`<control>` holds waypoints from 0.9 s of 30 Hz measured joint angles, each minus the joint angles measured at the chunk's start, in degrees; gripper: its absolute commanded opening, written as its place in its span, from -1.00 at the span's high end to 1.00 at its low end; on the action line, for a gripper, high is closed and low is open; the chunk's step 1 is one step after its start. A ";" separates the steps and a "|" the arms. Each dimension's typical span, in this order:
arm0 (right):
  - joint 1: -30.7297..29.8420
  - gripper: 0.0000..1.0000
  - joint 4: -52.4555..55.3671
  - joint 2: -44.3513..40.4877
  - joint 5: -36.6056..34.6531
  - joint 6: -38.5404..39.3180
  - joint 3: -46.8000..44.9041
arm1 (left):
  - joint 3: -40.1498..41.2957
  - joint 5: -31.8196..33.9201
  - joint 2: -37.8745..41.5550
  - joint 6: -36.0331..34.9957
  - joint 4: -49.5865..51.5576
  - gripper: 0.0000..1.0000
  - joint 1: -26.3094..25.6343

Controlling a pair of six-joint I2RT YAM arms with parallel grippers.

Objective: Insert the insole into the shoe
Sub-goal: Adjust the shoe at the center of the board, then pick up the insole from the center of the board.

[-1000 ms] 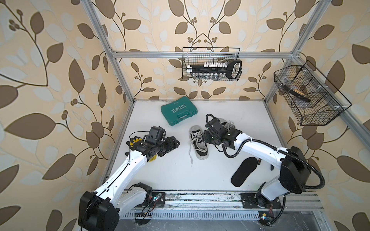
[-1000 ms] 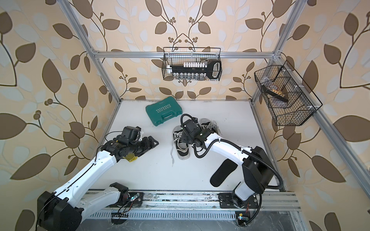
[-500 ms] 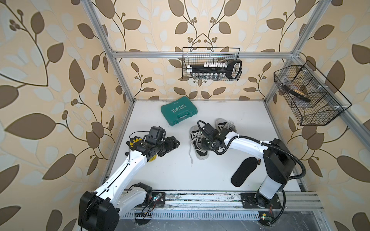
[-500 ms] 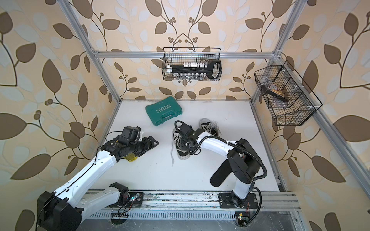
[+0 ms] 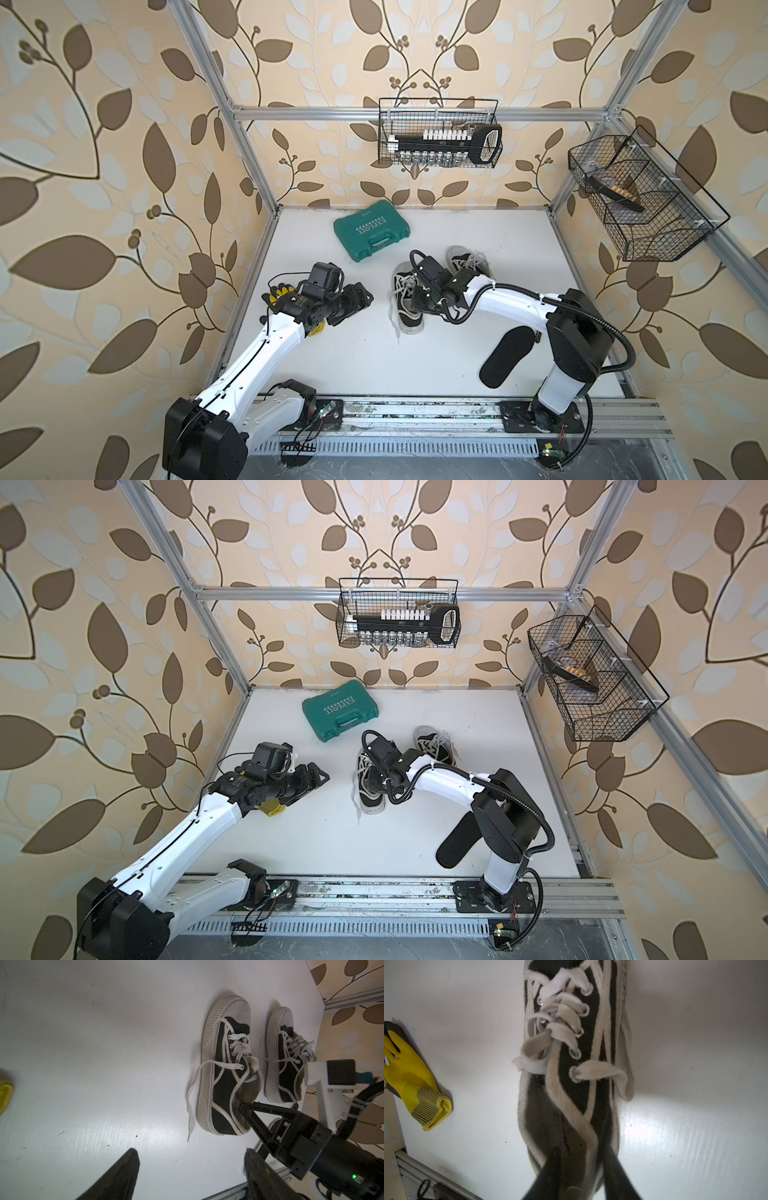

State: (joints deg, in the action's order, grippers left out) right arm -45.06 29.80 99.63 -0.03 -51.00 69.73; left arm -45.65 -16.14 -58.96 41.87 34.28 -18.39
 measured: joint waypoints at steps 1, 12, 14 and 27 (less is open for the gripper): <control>0.00 -0.17 0.28 -0.74 -0.57 -0.02 -0.04 | 0.00 -0.07 0.00 0.00 0.00 -0.61 0.00; 10.19 -0.16 8.57 -31.26 -10.60 -6.23 -19.37 | 0.00 -1.33 -0.42 -0.44 -0.55 -0.61 -0.17; 13.81 -0.14 11.61 -36.61 -11.91 -8.68 -24.52 | 0.00 -1.44 -0.76 -0.44 -1.07 -0.61 -0.76; 38.21 -0.01 20.74 -44.52 -12.20 -17.00 -36.68 | -3.21 1.31 -10.16 0.31 -5.40 -0.63 -16.72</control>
State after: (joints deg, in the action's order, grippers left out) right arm -6.85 50.54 55.11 -12.23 -68.01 33.06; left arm -48.86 -14.83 -69.12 42.17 28.88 -35.11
